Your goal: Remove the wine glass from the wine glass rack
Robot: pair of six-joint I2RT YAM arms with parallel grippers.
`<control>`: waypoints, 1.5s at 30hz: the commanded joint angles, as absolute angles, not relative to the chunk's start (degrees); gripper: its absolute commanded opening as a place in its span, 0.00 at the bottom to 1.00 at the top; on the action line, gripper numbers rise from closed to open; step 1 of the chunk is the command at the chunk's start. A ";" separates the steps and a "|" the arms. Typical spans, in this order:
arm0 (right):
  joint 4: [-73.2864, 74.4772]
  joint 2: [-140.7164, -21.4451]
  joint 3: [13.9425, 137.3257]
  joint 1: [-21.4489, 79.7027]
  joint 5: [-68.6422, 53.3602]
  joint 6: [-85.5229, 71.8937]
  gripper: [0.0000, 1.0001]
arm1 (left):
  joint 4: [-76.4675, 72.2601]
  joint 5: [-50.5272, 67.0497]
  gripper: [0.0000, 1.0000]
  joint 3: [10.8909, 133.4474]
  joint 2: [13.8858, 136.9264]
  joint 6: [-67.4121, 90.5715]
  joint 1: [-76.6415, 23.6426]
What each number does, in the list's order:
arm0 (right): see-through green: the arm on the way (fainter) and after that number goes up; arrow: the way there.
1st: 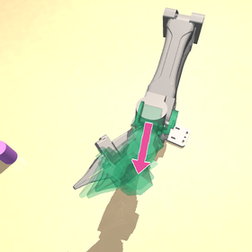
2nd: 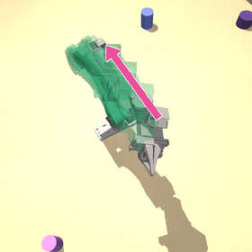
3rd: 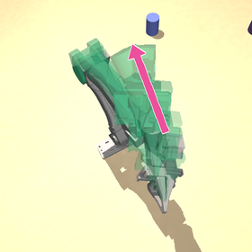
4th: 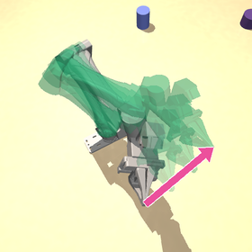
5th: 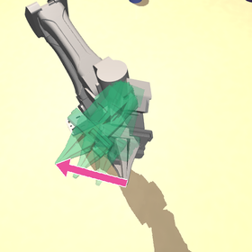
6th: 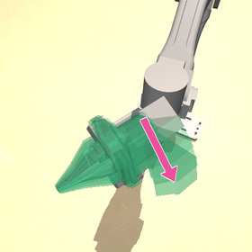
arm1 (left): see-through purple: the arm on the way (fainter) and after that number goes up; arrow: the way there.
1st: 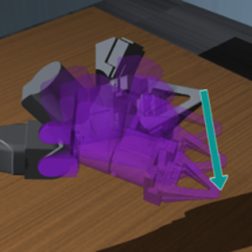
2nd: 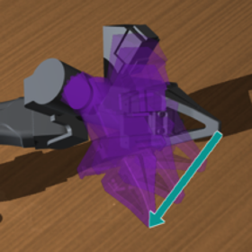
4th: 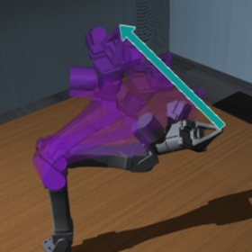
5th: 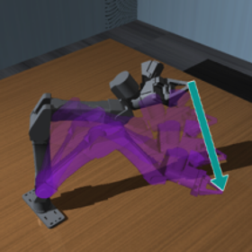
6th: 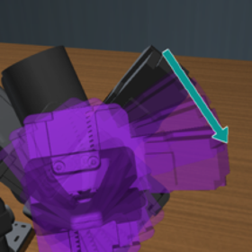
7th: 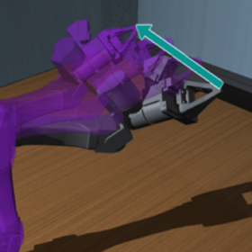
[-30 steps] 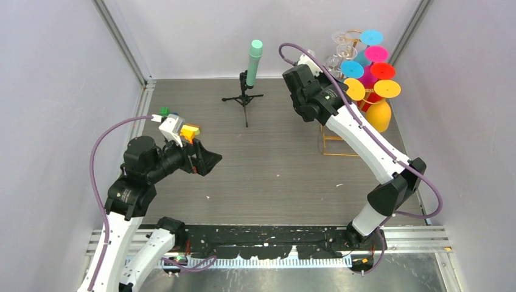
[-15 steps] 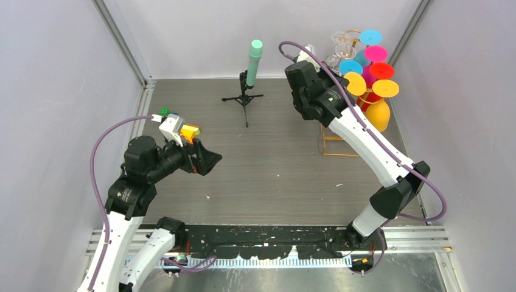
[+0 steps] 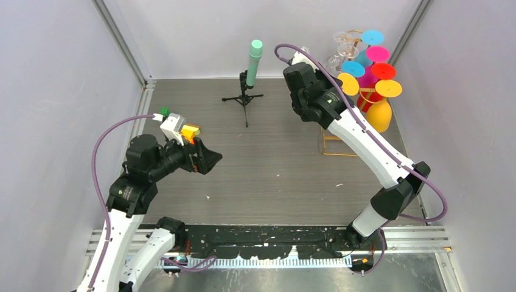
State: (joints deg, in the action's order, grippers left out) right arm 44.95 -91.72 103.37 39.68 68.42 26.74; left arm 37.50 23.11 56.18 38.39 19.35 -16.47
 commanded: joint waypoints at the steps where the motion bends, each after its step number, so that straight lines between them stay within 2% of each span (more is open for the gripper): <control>1: 44.44 -90.52 104.43 40.56 66.34 24.92 0.00 | 35.13 22.75 1.00 56.10 38.27 19.82 -16.26; 10: 47.88 -88.46 110.76 48.10 55.84 16.68 0.00 | 33.33 22.42 1.00 55.84 38.23 21.57 -16.26; 14: 46.67 -86.27 110.59 49.69 47.46 6.05 0.00 | 31.41 18.38 1.00 55.19 36.02 22.89 -16.26; 17: 42.30 -84.16 105.81 49.76 40.66 -5.65 0.00 | 29.64 14.86 1.00 54.91 33.64 26.28 -16.26; 22: 34.66 -78.50 96.48 49.77 32.03 -19.01 0.00 | 35.32 16.61 1.00 61.08 36.96 29.96 -16.26; 28: 22.95 -72.46 83.27 49.78 24.10 -35.00 0.00 | 35.28 17.00 0.97 61.47 38.75 41.44 -16.26; 40: 13.24 -69.13 70.33 49.83 12.30 -43.27 0.00 | 32.61 24.36 0.93 62.32 38.61 51.91 -16.26; 45: 10.75 -68.94 68.48 49.91 8.75 -44.26 0.00 | 32.93 23.35 0.87 63.27 40.53 52.38 -16.27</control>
